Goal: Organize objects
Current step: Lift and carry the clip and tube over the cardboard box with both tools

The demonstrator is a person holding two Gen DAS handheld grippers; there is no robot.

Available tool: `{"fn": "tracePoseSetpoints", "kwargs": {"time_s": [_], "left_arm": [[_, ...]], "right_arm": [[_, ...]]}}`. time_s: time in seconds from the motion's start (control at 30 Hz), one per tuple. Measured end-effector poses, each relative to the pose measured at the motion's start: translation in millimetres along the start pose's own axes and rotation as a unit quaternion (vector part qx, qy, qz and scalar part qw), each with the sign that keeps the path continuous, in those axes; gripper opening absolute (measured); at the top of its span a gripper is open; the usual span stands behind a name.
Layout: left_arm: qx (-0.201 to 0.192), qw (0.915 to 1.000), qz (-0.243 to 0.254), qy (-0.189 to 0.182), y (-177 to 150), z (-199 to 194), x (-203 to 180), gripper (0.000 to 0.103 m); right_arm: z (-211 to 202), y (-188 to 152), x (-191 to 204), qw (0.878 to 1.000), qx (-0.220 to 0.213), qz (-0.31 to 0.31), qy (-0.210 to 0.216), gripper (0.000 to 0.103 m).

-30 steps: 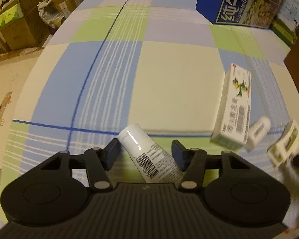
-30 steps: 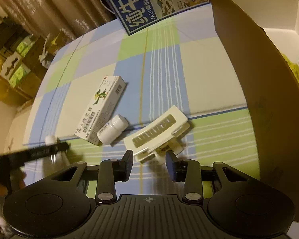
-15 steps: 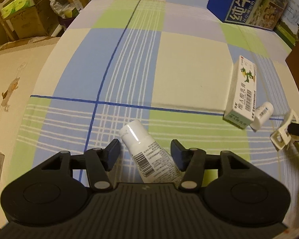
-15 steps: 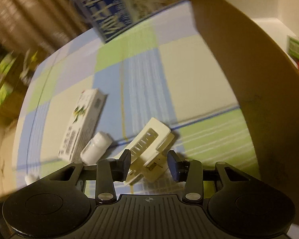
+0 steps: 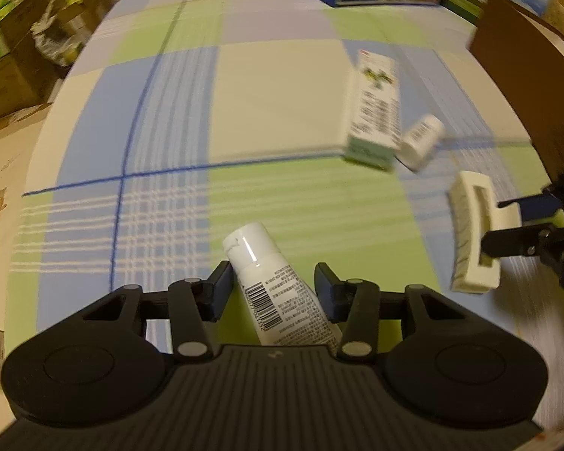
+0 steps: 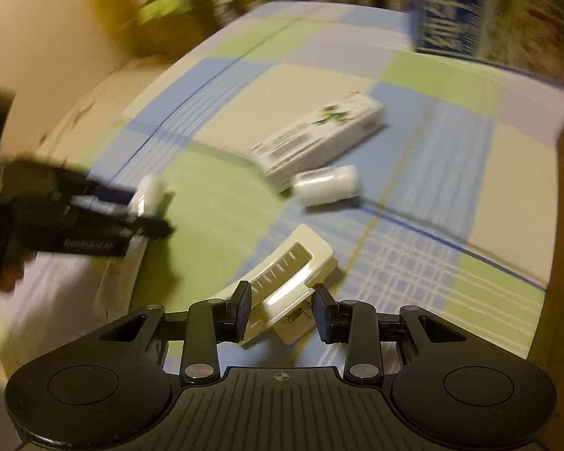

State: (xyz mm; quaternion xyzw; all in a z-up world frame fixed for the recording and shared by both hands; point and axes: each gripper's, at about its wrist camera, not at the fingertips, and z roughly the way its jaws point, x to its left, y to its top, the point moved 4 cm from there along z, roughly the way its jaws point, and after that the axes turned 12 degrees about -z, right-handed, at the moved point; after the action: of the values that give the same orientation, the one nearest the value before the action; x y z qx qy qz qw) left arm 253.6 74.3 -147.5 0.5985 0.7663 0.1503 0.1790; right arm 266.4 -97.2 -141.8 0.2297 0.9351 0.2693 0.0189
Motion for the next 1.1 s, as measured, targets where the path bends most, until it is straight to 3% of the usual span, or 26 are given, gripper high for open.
{"fn": "tracePoseSetpoints", "kwargs": {"time_s": [0.13,0.23,0.37,0.47,0.67,0.77,0.83,1.1], "left_arm": [[0.007,0.9999,0.003,-0.009,-14.0,-8.4,-2.9,0.042],[0.012,0.9998,-0.014,-0.008,-17.9,-11.8,0.4,0.048],[0.019,0.9992,-0.036,-0.003,-20.0,-14.6,3.1,0.054],[0.022,0.9988,-0.042,0.002,-21.4,-16.4,3.7,0.054],[0.025,0.9987,-0.042,0.012,-22.6,-17.0,2.8,0.055],[0.028,0.9988,-0.040,0.013,-22.8,-17.3,1.9,0.050],[0.028,0.9989,-0.037,0.008,-24.4,-19.4,0.9,0.040],[0.034,0.9991,-0.024,0.006,-36.1,-25.6,-8.0,0.038]], "right_arm": [[-2.5,-6.5,8.5,1.000,0.021,0.004,-0.017,0.034],[-12.1,-9.8,4.8,0.996,0.010,0.083,-0.012,0.045],[-13.3,-7.8,8.7,0.986,-0.004,0.168,-0.015,0.050],[-7.4,-2.8,14.0,0.983,-0.001,0.173,-0.056,0.050],[11.1,-1.0,12.7,0.981,0.011,0.168,-0.100,0.049],[15.0,-5.4,17.6,0.985,0.008,0.133,-0.108,0.046],[15.3,-8.3,21.4,0.988,0.010,0.111,-0.104,0.042],[1.9,-26.1,28.5,0.990,0.006,0.115,-0.084,0.041]]}}
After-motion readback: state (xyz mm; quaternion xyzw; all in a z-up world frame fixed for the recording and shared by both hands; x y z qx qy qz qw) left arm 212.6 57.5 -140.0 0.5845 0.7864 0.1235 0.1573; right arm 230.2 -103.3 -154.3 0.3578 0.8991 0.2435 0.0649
